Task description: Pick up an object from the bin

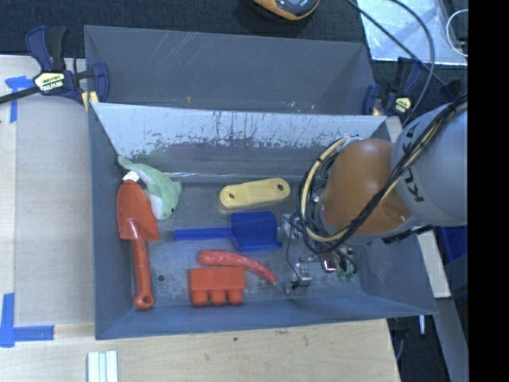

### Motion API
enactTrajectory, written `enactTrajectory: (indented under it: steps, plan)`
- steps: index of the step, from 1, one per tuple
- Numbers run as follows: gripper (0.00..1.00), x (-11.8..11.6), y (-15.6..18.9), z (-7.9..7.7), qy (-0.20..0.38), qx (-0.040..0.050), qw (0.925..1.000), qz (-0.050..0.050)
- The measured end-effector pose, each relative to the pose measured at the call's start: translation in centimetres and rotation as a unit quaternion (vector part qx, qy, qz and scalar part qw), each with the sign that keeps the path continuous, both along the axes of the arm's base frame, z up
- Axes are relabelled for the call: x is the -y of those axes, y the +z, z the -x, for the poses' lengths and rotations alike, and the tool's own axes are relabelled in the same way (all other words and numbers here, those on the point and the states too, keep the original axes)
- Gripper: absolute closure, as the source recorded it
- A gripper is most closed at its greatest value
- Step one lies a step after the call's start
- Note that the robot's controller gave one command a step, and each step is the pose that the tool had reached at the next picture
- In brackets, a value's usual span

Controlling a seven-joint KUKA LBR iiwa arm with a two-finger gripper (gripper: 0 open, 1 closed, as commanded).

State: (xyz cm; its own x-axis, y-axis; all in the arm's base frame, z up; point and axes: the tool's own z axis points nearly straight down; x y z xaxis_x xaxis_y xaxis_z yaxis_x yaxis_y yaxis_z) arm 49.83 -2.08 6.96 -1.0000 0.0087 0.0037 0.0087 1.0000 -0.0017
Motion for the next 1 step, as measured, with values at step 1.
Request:
enactTrajectory:
  steps: [1]
  plan:
    - [0.00,-4.51,0.07,1.18,0.013,-0.0021,0.9999,-0.001]
